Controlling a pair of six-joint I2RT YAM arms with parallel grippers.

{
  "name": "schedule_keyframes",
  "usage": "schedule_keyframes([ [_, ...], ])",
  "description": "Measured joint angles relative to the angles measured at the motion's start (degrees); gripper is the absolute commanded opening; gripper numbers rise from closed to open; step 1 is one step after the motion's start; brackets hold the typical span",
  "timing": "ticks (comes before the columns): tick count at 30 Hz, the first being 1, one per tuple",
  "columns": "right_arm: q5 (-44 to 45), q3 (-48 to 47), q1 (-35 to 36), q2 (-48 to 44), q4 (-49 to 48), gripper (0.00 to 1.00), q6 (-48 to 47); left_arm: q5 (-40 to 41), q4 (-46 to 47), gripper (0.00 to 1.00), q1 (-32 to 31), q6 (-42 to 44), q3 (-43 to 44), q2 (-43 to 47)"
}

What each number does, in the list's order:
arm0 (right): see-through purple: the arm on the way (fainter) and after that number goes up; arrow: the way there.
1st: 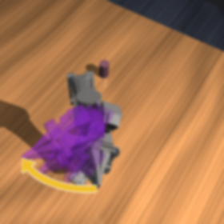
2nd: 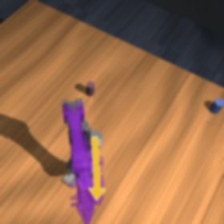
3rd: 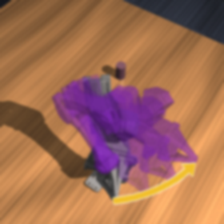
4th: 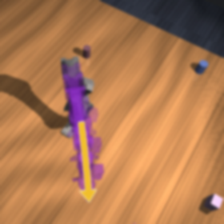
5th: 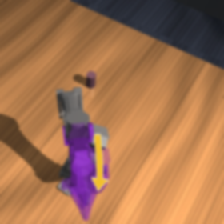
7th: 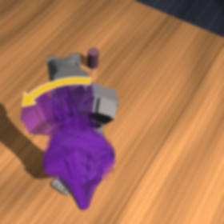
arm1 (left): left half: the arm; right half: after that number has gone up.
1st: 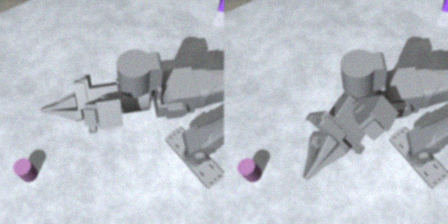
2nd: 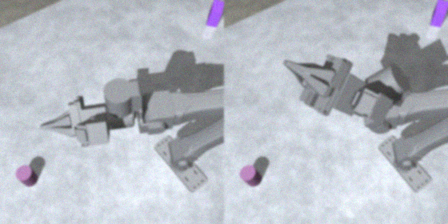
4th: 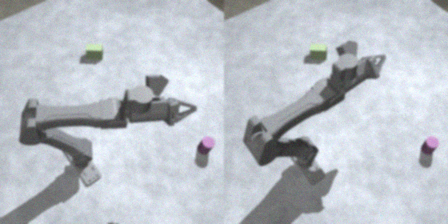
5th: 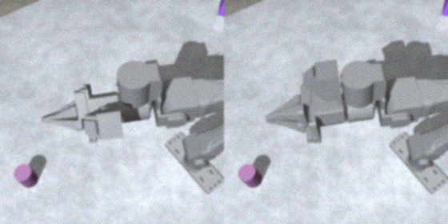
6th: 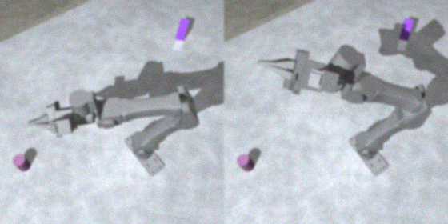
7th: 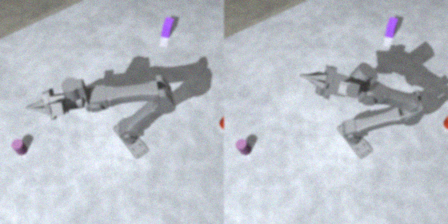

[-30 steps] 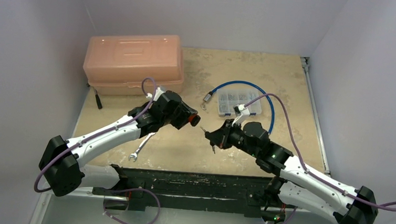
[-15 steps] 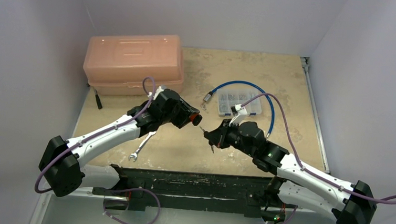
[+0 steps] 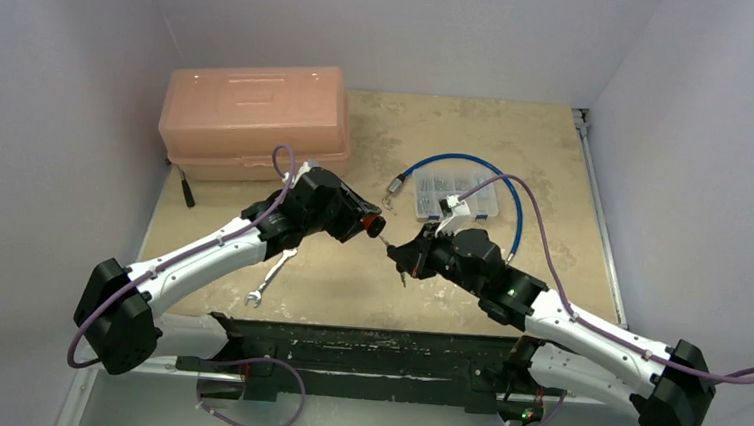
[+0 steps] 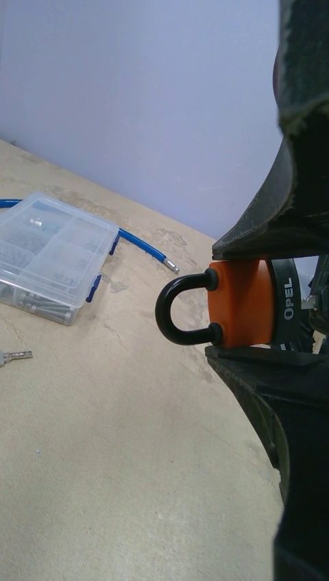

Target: Unlock with the key

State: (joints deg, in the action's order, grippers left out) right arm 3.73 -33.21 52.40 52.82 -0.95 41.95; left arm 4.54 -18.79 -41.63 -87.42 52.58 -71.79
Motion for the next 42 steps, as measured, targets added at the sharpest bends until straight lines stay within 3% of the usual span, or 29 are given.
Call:
schedule_keyframes([
  [42, 1.57, -2.47, 0.0, 5.42, -2.12, 0.0, -0.13, -0.7, 1.14, 0.0, 0.39, 0.17, -0.94, -0.02],
])
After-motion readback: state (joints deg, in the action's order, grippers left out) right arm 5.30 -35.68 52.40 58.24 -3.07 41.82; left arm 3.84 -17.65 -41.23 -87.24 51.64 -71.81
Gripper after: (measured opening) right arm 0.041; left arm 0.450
